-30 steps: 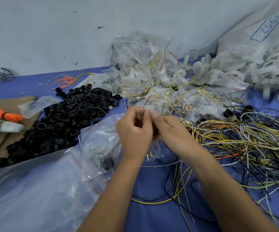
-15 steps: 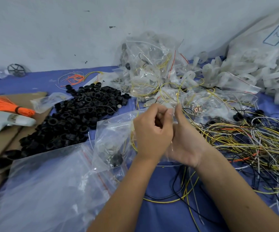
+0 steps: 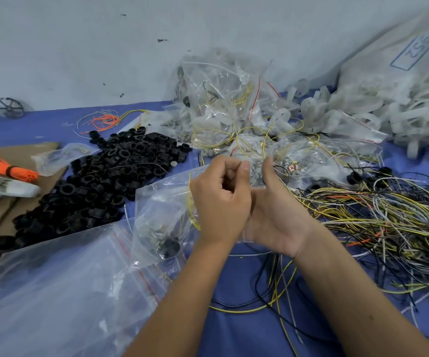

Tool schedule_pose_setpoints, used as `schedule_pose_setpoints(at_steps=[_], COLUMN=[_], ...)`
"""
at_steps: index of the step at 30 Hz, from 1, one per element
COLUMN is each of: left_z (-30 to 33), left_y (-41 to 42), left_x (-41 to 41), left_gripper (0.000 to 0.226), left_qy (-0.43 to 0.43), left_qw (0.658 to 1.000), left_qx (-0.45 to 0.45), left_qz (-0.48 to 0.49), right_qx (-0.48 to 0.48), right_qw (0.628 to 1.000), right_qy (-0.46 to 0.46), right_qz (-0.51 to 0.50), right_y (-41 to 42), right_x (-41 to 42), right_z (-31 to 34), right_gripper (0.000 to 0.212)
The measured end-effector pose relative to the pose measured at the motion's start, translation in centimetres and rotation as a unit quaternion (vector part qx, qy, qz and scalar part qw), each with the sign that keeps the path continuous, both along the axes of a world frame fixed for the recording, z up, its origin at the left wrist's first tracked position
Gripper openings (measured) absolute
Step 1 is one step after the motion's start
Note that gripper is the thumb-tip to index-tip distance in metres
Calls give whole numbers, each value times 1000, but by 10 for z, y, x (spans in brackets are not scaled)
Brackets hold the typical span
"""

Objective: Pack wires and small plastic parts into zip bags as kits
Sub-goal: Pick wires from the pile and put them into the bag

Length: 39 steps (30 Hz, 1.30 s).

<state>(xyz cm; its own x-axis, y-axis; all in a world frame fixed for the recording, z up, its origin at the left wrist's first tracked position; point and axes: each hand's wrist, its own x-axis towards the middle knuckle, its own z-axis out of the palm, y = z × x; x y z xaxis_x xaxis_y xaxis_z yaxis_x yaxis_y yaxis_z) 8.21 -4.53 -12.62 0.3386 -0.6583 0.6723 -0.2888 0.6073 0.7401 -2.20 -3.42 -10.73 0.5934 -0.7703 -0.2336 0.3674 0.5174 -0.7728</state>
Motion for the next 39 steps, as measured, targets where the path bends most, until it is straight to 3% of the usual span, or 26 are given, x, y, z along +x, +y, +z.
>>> schedule_pose_setpoints(at_steps=[4,8,12,17,20,23,27,32,34,36,39], left_z=[0,-5,-9,-7,-3,-3,-5,-1,0,3,9], left_y=[4,5,1,0,-1,1,3,-1,-3,-3,-9], left_x=[-8,-12,-8,-8,-7,-9,-9,-5,0,5,20], left_gripper=[14,14,18,21,20,19,20,19,19,21,26], left_qy=[-14,-27,-12,22,32,24,11,57,75,123,209], left_qw=[1000,1000,999,998,998,999,998,994,991,983,962], left_qx=[-1,6,41,55,45,42,63,94,107,123,136], left_qz=[-11,-1,9,24,26,0,-12,-13,-24,-59,-112], right_qx=[50,38,-96,-79,-35,-11,-111,-191,-214,-229,-278], right_qw=[997,996,958,988,997,999,960,951,948,945,909], right_qy=[-38,4,221,128,75,46,223,241,236,235,310], right_qz=[-49,-81,-154,-26,1,-19,-127,-28,-7,2,2], right_y=[7,6,-3,0,-1,0,-9,-7,-6,-4,-3], right_x=[10,10,-2,-6,-4,-4,-14,-24,-23,-20,-19], right_z=[-2,4,4,7,5,6,0,0,-3,-6,-6], right_gripper=[83,75,89,103,113,106,95,90,81,60,33])
